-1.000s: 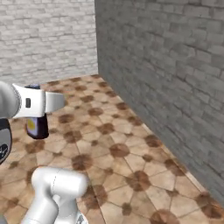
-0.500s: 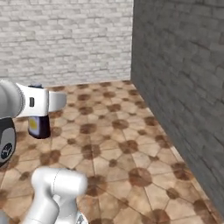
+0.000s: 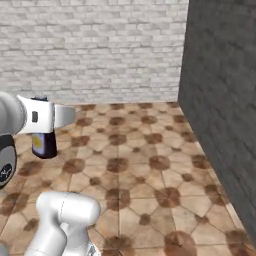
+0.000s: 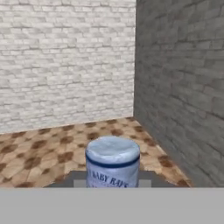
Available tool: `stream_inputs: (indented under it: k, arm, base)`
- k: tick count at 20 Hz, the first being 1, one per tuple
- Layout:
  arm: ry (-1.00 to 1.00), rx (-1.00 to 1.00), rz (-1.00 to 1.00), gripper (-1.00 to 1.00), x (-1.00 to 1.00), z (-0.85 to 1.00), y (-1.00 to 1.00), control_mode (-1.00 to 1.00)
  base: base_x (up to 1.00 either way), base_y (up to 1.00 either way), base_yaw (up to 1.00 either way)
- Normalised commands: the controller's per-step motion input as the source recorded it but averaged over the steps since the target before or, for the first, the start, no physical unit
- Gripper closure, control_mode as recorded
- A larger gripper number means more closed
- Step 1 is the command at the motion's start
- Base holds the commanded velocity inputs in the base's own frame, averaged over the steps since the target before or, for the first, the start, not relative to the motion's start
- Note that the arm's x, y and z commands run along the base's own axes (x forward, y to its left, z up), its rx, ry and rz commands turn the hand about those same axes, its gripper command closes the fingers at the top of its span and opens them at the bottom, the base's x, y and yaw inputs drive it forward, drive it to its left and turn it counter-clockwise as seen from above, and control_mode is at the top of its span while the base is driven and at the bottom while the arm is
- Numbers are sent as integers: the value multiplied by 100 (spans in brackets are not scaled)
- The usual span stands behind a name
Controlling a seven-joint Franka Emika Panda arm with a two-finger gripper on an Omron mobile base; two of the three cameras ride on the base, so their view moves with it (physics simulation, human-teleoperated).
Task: Move the mayonnaise and condiment bottle from the cabinet to the dining counter.
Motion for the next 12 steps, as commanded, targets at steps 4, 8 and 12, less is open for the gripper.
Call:
stream_inputs:
  k: [4,8,12]
  arm:
    - [0,0,0,100,0,0,0,100]
    - [0,0,0,100,0,0,0,100]
    - [0,0,0,100,0,0,0,100]
  base:
    - [100,0,36]
    - [100,0,46]
    - [100,0,48]
